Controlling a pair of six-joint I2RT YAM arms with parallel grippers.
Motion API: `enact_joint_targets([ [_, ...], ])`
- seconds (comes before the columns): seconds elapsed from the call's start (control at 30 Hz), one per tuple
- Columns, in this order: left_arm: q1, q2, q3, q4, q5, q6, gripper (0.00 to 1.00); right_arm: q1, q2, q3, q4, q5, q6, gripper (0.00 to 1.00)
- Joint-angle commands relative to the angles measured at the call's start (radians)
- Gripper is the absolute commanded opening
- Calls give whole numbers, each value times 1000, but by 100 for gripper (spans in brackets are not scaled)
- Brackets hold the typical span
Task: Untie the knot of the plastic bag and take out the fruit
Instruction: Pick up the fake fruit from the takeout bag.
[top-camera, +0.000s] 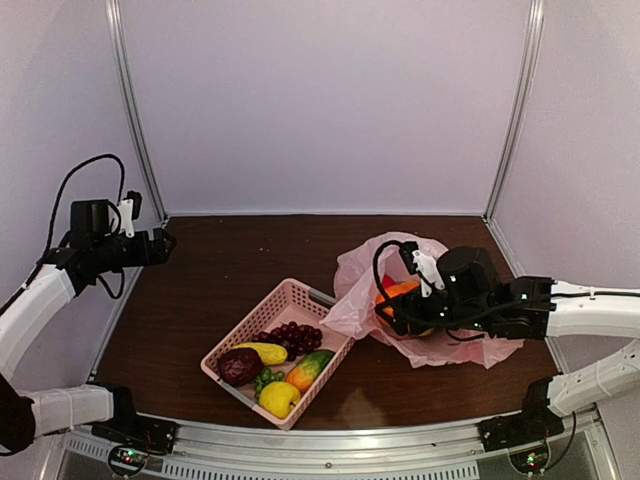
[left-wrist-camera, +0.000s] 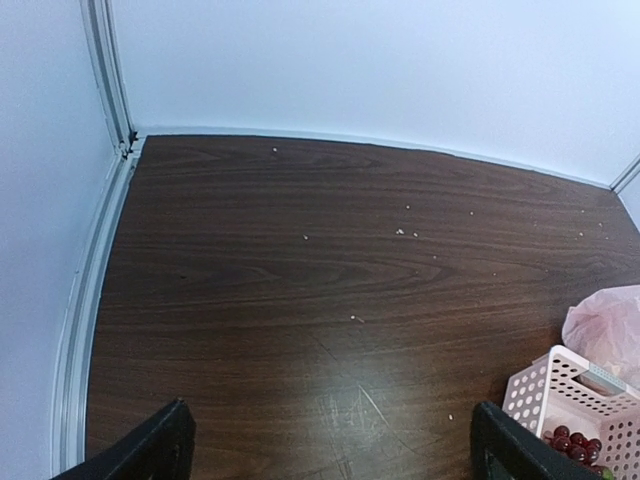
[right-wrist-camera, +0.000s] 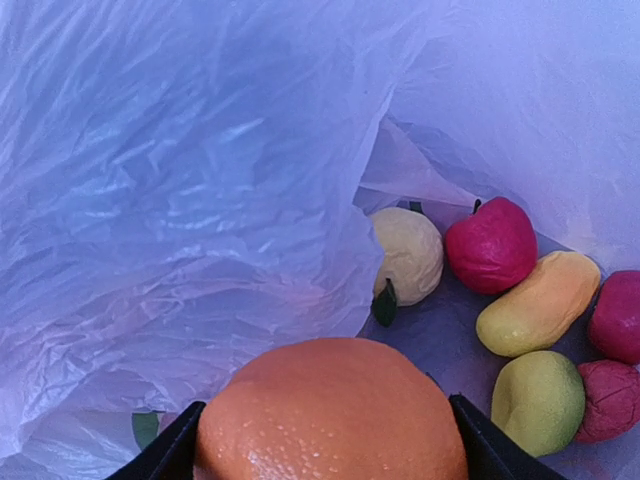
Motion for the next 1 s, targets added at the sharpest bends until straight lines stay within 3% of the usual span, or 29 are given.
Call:
enact_joint_targets([
  [0.0, 3, -15, -19, 39, 4, -7, 97, 27, 4, 5, 29, -33, -2, 59],
  [0.17, 3, -1, -12, 28, 2, -4, 97, 53, -39, 17, -6, -69, 0, 59],
  [0.63, 3, -5, -15, 26, 13, -2, 97, 186, -94, 126, -137, -384, 41, 57],
  [0.8, 3, -20, -21, 26, 11, -2, 97, 204, -109, 198, -59, -366, 43, 57],
  [0.97, 3, -21, -23, 28, 9, -1, 97, 277, 2, 359, -46, -270, -42, 57],
])
